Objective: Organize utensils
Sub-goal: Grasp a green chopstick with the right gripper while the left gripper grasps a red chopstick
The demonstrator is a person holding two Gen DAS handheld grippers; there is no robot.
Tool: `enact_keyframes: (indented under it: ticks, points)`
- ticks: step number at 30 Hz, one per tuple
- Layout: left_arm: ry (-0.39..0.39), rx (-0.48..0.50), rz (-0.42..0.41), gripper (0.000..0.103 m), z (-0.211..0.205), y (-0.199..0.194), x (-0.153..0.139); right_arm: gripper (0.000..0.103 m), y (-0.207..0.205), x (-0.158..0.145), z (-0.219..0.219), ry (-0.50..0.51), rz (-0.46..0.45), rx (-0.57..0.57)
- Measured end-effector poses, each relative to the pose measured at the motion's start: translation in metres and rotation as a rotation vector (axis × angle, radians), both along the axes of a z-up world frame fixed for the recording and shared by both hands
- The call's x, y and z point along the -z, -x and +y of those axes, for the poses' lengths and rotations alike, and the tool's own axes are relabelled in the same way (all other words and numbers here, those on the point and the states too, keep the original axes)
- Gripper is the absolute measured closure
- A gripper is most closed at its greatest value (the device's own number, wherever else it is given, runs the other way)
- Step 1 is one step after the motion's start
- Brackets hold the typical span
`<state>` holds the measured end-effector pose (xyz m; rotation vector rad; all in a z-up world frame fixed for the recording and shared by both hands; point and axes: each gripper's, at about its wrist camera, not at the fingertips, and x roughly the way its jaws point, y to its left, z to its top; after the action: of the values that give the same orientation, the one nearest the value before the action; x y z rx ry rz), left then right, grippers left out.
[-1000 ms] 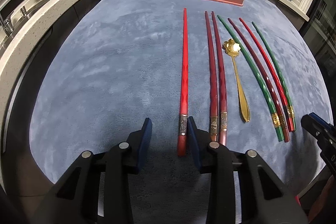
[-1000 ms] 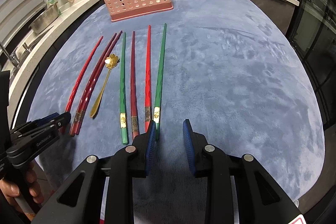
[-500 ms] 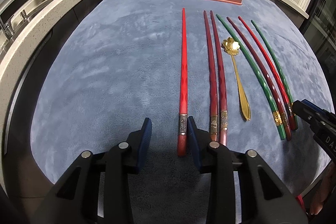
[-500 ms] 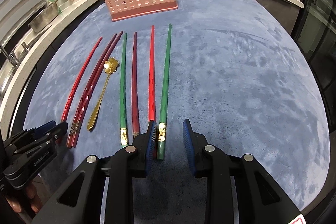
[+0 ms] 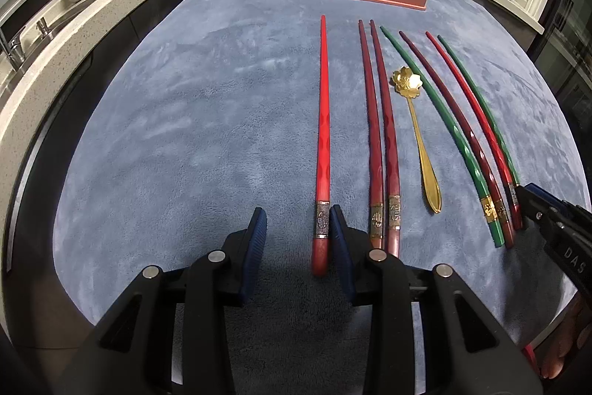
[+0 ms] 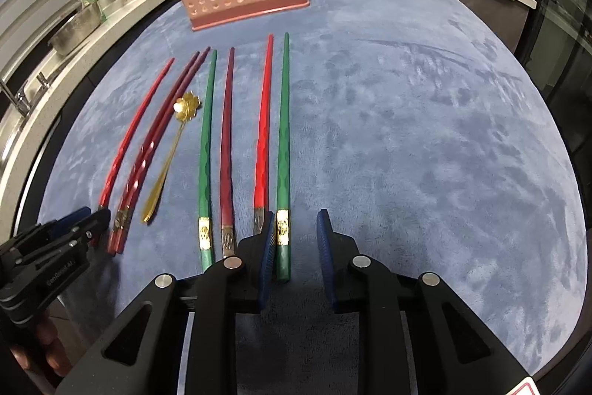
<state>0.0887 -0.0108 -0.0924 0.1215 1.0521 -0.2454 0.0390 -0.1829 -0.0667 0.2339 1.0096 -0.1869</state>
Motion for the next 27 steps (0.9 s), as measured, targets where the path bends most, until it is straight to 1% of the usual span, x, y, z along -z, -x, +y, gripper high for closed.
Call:
enact_keyframes:
  ticks: [3,5,7,9,11,13,14,20,27]
  points:
    - [0.002,0.000,0.001,0.070,0.000,0.000,0.000,0.083,0.000,0.000,0.001,0.009,-0.002,-0.007]
    - [0.005,0.001,0.001,0.070,0.000,0.000,0.000,0.087,0.000,0.000,0.001,0.009,-0.001,-0.009]
    - [0.015,0.000,0.004,0.070,0.001,-0.001,-0.001,0.095,0.001,0.000,0.001,0.002,0.001,-0.011]
    - [0.029,-0.004,0.009,0.070,0.002,-0.001,-0.001,0.095,0.002,0.000,0.001,0.003,0.000,-0.012]
    - [0.043,-0.008,0.015,0.072,0.004,-0.001,-0.002,0.095,0.003,0.000,0.001,0.006,-0.001,-0.015]
    - [0.046,-0.005,0.017,0.078,0.005,0.000,-0.002,0.096,0.005,-0.001,0.003,0.010,-0.001,-0.019]
    - [0.050,-0.003,0.019,0.079,0.006,0.001,-0.002,0.096,0.006,-0.001,0.003,0.010,-0.001,-0.020]
    - [0.086,-0.003,0.033,0.093,0.011,0.005,-0.003,0.096,0.013,-0.006,0.001,0.004,-0.006,-0.013]
    - [0.130,0.015,0.048,0.095,0.014,0.009,-0.011,0.096,0.022,-0.020,-0.003,-0.011,-0.035,0.003]
